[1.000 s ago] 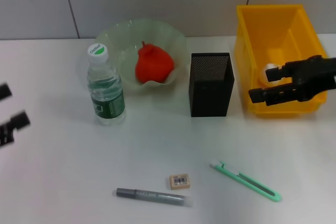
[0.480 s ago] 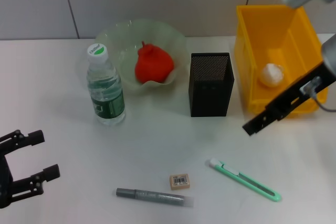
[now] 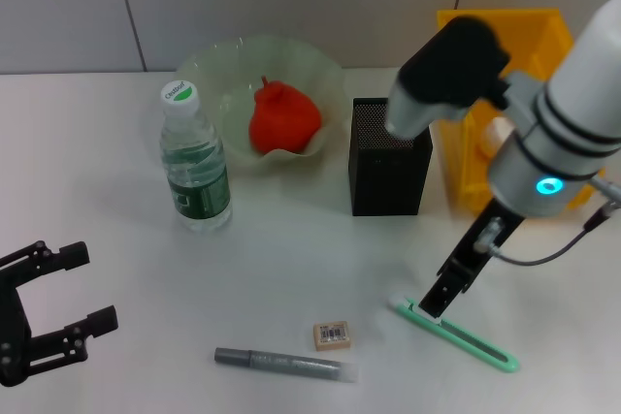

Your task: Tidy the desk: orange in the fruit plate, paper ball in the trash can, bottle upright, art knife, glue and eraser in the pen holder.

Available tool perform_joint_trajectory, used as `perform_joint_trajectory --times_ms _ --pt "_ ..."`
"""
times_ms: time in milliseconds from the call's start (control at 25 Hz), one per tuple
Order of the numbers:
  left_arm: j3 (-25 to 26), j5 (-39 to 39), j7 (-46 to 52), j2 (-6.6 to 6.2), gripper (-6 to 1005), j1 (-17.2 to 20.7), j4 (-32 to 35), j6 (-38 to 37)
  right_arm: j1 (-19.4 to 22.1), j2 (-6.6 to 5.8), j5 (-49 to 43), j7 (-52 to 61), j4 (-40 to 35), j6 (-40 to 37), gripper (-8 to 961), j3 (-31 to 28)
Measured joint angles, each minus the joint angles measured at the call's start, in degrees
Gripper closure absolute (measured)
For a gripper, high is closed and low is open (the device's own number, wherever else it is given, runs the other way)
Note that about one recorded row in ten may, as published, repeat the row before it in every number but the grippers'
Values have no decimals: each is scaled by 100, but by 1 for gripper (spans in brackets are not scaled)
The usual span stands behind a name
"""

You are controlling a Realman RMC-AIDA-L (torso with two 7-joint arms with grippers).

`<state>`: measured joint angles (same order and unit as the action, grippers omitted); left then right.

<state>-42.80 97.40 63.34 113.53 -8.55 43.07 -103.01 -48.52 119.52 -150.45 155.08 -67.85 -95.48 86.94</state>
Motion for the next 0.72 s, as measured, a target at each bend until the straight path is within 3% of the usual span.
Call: perform_joint_trajectory --times_ms 320,720 --pt "15 6 -19 60 196 36 -29 19 -251 25 212 204 633 700 119 1027" --pt "76 7 -83 138 197 54 -127 35 -334 29 291 219 1071 1144 156 1299"
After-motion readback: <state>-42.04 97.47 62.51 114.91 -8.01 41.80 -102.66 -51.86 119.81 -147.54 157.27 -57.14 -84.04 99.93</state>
